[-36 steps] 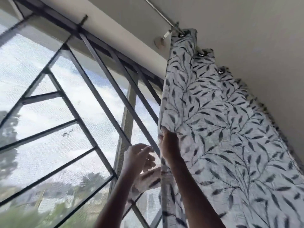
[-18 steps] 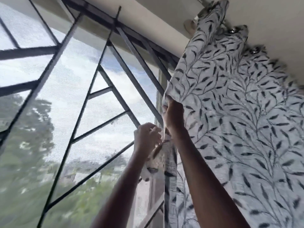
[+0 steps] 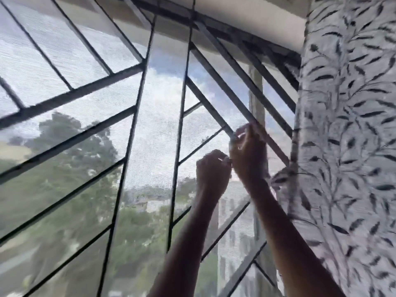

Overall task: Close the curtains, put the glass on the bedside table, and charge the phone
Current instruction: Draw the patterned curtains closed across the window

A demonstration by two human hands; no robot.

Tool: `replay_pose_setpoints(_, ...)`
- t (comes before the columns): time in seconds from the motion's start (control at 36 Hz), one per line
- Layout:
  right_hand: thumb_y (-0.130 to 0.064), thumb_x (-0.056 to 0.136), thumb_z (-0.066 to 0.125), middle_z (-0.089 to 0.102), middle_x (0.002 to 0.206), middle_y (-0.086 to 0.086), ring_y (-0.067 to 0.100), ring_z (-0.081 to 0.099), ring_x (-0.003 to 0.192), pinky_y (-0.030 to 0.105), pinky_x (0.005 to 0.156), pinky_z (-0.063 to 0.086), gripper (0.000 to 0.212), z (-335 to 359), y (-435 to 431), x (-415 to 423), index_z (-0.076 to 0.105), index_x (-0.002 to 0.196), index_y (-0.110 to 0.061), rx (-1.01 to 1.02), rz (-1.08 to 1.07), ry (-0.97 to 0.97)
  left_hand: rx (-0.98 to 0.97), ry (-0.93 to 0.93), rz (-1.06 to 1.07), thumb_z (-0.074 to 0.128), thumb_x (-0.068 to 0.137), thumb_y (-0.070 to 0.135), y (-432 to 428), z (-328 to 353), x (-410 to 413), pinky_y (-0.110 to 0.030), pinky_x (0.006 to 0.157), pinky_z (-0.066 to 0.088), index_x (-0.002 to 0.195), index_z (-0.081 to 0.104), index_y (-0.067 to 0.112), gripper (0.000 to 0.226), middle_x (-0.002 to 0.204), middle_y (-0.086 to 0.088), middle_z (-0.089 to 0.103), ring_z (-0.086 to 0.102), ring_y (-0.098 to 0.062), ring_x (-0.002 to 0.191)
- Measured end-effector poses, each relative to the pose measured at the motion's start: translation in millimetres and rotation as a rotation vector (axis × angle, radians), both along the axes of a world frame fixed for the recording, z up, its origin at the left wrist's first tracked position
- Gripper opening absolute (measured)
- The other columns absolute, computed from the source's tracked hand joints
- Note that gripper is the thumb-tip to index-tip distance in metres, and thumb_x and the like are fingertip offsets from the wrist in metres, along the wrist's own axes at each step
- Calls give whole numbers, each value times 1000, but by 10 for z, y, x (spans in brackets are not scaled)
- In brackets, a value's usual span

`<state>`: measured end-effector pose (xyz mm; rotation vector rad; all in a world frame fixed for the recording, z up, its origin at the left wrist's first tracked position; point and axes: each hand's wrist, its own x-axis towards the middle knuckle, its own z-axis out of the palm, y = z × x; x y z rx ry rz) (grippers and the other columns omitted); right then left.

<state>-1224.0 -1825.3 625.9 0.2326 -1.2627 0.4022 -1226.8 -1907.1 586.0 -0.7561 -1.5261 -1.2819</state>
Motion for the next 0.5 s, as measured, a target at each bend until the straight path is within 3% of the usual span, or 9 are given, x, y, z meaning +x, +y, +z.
replay_pose_setpoints(0.11,-9,77,58,69,73,5,25,64,67,31,67,47,11,-238,-596,34,61,87,-12,-44,263,-106,39,156,328,32,82,27,-518,-145,-21,-26,56,35,83,66,11,37,79,-8,72,67,-25,71)
replay_pose_setpoints(0.17,-11,78,61,64,67,-3,13,59,56,16,62,42,7,-281,-845,79,61,85,-13,-53,366,-100,-3,225,458,28,88,20,-810,-206,28,-24,53,32,83,64,9,38,77,-8,69,66,-27,67)
replay_pose_setpoints(0.22,-8,79,63,57,61,-12,-6,51,46,-1,50,32,6,-297,-1146,133,62,84,-12,-29,493,-99,40,254,481,40,88,15,-1122,-249,168,-27,54,35,81,61,9,23,72,-9,66,63,-27,63)
replay_pose_setpoints(0.31,-7,80,63,54,56,-15,-12,53,49,3,49,34,8,-302,-1625,259,62,82,-15,80,710,-157,145,389,647,42,87,20,-1573,-297,405,-23,50,24,76,57,12,20,61,-3,62,59,-26,53)
replay_pose_setpoints(0.39,-15,80,63,56,60,-14,-11,53,53,6,54,35,4,-279,-2069,440,62,82,-19,182,843,-166,236,481,787,45,86,21,-1982,-321,648,-28,49,40,79,61,12,19,65,-4,65,61,-25,56)
replay_pose_setpoints(0.5,-24,83,62,57,61,-14,-16,54,56,4,53,36,5,-264,-2612,634,62,83,-19,323,886,-177,280,547,1074,54,85,16,-2555,-335,872,-33,63,48,90,64,13,11,83,-2,65,61,-21,74)
